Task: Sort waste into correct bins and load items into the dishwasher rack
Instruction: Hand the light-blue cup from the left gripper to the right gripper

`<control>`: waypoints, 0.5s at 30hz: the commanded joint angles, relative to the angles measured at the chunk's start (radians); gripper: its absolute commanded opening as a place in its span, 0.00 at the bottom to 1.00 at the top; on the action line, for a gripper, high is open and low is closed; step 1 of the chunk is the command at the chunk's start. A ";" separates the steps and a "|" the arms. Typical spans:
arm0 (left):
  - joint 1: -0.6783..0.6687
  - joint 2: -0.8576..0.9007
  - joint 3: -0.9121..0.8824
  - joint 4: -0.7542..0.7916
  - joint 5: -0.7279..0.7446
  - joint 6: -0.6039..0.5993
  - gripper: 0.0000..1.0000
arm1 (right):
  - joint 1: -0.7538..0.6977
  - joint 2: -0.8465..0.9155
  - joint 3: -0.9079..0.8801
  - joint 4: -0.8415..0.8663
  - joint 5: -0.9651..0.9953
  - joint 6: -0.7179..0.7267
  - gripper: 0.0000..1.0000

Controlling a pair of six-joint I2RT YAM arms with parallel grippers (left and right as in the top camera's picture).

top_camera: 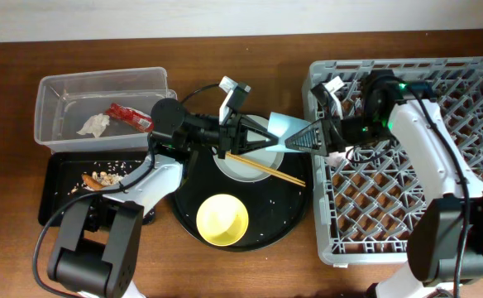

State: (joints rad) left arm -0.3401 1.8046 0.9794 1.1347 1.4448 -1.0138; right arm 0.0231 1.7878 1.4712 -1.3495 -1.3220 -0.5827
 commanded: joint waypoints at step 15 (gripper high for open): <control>0.003 -0.004 0.007 0.009 0.033 0.020 0.01 | -0.023 -0.014 -0.002 0.022 -0.048 -0.011 0.61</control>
State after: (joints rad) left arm -0.3378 1.8046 0.9794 1.1370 1.4567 -1.0142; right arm 0.0189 1.7878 1.4712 -1.3300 -1.3308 -0.5888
